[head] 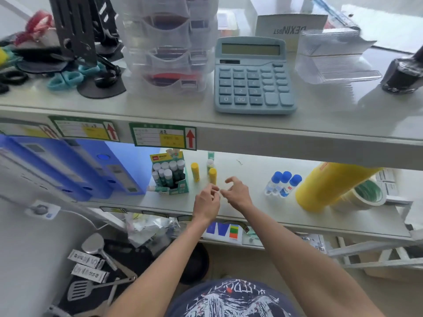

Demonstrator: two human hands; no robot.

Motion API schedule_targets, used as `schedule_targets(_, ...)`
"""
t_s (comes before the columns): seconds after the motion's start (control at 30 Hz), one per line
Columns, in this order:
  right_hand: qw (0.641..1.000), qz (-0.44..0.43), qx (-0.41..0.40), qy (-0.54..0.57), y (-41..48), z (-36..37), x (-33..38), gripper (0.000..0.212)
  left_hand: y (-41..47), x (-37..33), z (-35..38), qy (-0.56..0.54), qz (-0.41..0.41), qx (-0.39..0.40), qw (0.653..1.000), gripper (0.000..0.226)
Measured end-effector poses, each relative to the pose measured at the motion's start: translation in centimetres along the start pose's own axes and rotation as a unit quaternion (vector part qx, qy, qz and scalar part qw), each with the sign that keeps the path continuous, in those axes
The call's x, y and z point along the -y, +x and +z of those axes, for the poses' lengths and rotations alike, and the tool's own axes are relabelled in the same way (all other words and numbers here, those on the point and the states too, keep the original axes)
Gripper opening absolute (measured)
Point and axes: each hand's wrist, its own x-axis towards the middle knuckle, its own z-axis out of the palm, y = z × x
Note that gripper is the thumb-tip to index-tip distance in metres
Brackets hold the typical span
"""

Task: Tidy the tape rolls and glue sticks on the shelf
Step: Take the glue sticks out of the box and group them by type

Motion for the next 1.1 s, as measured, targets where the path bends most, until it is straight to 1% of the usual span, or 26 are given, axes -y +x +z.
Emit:
schedule_targets(0.07,1.000,-0.013,0.006,-0.005,1.3,1.4,1.1,0.055,0.6,-0.1,-1.9,0.005,0.025,-0.041,0.999,0.017)
schedule_targets(0.13,1.000,-0.014,0.013,0.012,2.2,2.6,2.1,0.060,1.5,-0.6,-3.8,0.027,0.071,-0.101,0.992,0.019)
schedule_targets(0.2,1.000,-0.012,0.009,0.027,2.9,3.6,2.6,0.052,2.9,-1.1,-5.0,0.055,0.123,-0.136,0.981,0.027)
schedule_targets(0.27,1.000,-0.022,-0.007,0.021,3.2,4.3,2.4,0.037,4.3,-1.5,-5.5,0.088,0.164,-0.140,0.973,0.034)
schedule_targets(0.33,0.999,-0.034,-0.022,0.016,3.2,4.6,1.8,0.026,5.2,-2.1,-5.8,0.130,0.172,-0.125,0.968,0.038)
schedule_targets(0.4,0.998,-0.042,-0.033,0.029,2.7,4.4,1.2,0.022,5.8,-2.9,-6.0,0.172,0.118,-0.100,0.973,0.042)
schedule_targets(0.47,0.997,-0.052,-0.052,0.035,1.7,3.6,0.3,0.022,6.1,-3.2,-5.9,0.209,0.057,-0.074,0.973,0.045)
schedule_targets(0.53,0.995,-0.060,-0.071,0.041,0.6,2.5,-0.9,0.024,6.4,-3.1,-5.9,0.238,0.027,-0.057,0.969,0.036)
schedule_targets(0.6,0.993,-0.057,-0.091,0.052,-0.5,1.4,-2.3,0.024,6.8,-2.9,-5.7,0.257,0.016,-0.059,0.964,0.025)
schedule_targets(0.63,0.992,-0.053,-0.105,0.055,-1.1,0.8,-3.0,0.024,7.0,-2.7,-5.5,0.269,0.014,-0.060,0.961,0.023)
schedule_targets(0.77,0.984,-0.043,-0.169,0.040,-3.1,-1.6,-5.6,0.026,7.0,-2.9,-4.8,0.300,0.027,-0.056,0.952,0.027)
schedule_targets(0.9,0.979,-0.026,-0.200,0.016,-4.1,-3.8,-8.3,0.029,4.0,-4.1,-2.2,0.285,0.053,-0.040,0.956,0.039)
schedule_targets(1.03,0.977,-0.016,-0.211,-0.003,-4.3,-5.5,-10.3,0.028,0.9,-5.4,1.4,0.234,0.105,0.003,0.967,0.018)
schedule_targets(1.1,0.977,-0.008,-0.211,-0.010,-4.6,-6.1,-11.0,0.027,-0.1,-6.2,3.4,0.199,0.133,0.035,0.970,0.015)
